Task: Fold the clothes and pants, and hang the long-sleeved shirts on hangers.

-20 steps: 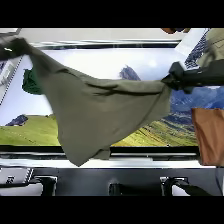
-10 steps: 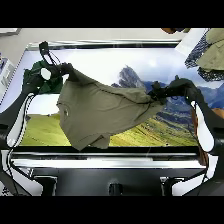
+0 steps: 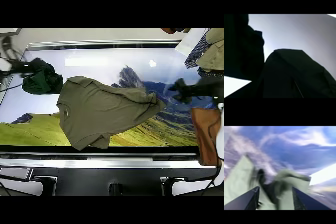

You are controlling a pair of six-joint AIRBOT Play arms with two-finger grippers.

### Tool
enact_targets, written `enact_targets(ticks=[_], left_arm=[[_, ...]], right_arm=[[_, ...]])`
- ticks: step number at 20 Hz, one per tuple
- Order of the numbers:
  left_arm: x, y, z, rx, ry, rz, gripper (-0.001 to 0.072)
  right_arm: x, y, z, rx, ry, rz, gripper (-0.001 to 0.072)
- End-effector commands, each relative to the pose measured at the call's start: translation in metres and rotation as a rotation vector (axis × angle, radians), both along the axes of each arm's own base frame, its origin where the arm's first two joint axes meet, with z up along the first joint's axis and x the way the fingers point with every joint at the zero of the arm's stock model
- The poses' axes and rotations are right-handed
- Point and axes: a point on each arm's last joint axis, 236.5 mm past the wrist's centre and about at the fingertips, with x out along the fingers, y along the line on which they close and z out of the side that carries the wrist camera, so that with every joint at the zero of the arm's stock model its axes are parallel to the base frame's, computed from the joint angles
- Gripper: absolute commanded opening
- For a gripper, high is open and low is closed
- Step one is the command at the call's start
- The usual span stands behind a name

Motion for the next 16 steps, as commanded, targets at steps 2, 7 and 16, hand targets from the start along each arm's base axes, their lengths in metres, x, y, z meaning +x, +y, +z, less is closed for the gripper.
enact_targets(ticks=[2,7,16], left_arm=[[-0.081,0.037,-0.001,-0.047,0.247,0.021,0.0388],[-0.102,0.032,-0.017,-0.068,0.347,-0.001,0.0388],[-0.107,0.034,-0.033,-0.069,0.403,0.0,0.0392]], right_arm=[[-0.037,-0.027,-0.017,-0.011,0.078,0.113,0.0484],[-0.025,-0.002,-0.06,0.039,0.092,0.182,0.048],[-0.017,0.048,-0.092,0.053,0.11,0.285,0.03]])
